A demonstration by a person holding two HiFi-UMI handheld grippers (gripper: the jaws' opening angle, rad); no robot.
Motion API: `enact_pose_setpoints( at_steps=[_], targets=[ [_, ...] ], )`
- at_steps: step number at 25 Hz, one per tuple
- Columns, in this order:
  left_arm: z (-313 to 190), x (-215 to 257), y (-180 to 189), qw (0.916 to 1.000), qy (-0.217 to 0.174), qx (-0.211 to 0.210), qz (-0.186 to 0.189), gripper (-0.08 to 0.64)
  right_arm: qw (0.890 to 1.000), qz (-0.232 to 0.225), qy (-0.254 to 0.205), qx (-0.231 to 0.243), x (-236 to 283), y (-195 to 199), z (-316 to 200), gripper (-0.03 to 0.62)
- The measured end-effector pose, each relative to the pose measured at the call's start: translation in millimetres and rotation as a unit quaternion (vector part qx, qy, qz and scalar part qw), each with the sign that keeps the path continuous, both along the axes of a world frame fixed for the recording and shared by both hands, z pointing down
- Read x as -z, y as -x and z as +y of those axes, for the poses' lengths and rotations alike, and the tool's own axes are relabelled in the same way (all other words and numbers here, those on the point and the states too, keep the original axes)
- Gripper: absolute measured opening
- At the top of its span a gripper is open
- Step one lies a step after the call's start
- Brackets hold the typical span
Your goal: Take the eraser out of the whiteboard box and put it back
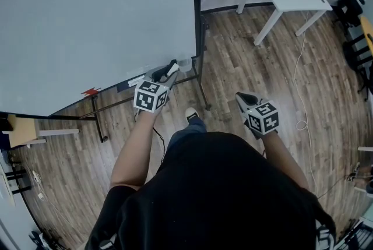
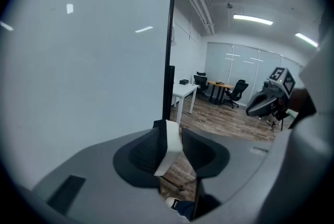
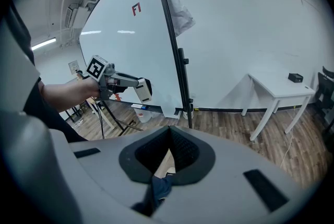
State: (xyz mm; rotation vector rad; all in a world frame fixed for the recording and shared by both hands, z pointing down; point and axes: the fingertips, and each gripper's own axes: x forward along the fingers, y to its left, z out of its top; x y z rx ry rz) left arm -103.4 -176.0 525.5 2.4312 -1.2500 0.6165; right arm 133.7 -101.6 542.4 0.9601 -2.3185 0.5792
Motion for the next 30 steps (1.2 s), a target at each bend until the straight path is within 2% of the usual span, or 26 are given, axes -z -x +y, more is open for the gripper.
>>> enact_pose_setpoints(
  at_steps=[16,30],
  targets=[
    [-7.7,1.0,-9.4,1.0,-0.001,-0.007,0.002,0.144,1.0,-0.001,0.006,-0.005,-4.9,-7.3,-2.1,-0.005],
    [-37.3,4.2,-22.7,0.9998,-0.004,-0.02,0.006,0.144,1.0,0.003,0.01,-0.013,-9.0,-11.3,-21.7,-0.005]
  ],
)
